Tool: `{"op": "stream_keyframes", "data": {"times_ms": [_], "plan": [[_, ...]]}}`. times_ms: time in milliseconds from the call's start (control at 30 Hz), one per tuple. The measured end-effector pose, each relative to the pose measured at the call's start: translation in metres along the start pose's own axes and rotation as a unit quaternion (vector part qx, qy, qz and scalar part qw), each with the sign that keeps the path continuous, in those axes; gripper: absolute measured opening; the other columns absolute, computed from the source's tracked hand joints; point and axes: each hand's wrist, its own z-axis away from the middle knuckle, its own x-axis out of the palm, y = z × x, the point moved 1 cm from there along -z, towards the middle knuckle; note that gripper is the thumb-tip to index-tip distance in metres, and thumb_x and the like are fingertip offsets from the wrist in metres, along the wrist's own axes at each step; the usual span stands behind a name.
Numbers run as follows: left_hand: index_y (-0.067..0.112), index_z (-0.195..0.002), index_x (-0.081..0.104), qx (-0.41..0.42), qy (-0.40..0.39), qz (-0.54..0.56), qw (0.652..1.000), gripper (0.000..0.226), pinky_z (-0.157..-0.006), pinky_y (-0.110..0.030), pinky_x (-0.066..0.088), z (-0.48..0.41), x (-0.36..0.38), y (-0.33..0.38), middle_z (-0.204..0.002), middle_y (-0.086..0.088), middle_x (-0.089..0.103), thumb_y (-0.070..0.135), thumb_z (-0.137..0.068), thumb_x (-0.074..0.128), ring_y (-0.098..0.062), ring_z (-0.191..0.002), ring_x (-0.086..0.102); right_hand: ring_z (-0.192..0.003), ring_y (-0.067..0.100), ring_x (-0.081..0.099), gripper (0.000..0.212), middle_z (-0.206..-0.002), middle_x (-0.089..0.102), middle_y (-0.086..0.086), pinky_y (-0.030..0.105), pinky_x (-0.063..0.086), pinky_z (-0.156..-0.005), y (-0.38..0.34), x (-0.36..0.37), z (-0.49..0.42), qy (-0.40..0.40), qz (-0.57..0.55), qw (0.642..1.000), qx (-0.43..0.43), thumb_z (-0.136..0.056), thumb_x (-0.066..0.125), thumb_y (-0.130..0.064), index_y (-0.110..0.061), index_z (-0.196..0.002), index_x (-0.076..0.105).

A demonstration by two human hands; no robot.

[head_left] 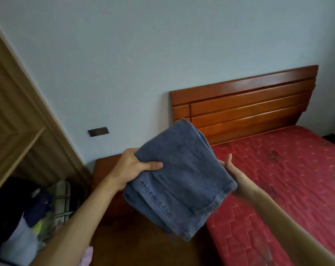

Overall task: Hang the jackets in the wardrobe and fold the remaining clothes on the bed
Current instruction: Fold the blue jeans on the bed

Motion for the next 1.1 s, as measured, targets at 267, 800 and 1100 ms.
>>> {"op": "stream_keyframes", "data": {"times_ms": [267, 800, 1100], "plan": [[0.001, -0.117, 0.066, -0.074, 0.087, 0.187, 0.976, 0.095, -0.074, -0.030, 0.059, -0.065, -0.064, -0.053, -0.115, -0.017, 0.072, 0.048, -0.040, 0.098, -0.029, -0.103, 0.071, -0.080, 0.029, 0.074, 0.079, -0.088, 0.075, 0.017, 0.039, 0.055, -0.075, 0.034, 0.069, -0.156, 0.010, -0.228, 0.961, 0.156, -0.098, 0.030, -0.066, -0.005, -0.081, 0.079], [0.012, -0.114, 0.071, -0.206, 0.307, 0.089, 0.925, 0.048, -0.092, -0.043, 0.055, -0.195, -0.176, -0.094, -0.107, -0.008, 0.076, 0.031, -0.072, 0.083, -0.026, -0.099, 0.073, -0.121, 0.036, 0.060, 0.098, -0.130, 0.064, 0.018, 0.047, 0.051, -0.098, -0.056, 0.092, -0.404, -0.220, -0.181, 0.951, 0.122, -0.061, 0.072, -0.077, -0.011, -0.132, 0.061], [0.022, -0.100, 0.073, -0.215, 0.388, 0.030, 0.896, 0.062, -0.086, -0.037, 0.059, -0.223, -0.255, -0.109, -0.096, 0.004, 0.078, 0.066, -0.056, 0.081, -0.015, -0.092, 0.074, -0.100, 0.031, 0.072, 0.034, -0.108, 0.075, 0.011, 0.049, 0.055, -0.092, -0.043, 0.177, -0.485, -0.214, 0.054, 0.973, 0.069, -0.079, 0.076, -0.005, -0.009, -0.112, 0.071]]}}
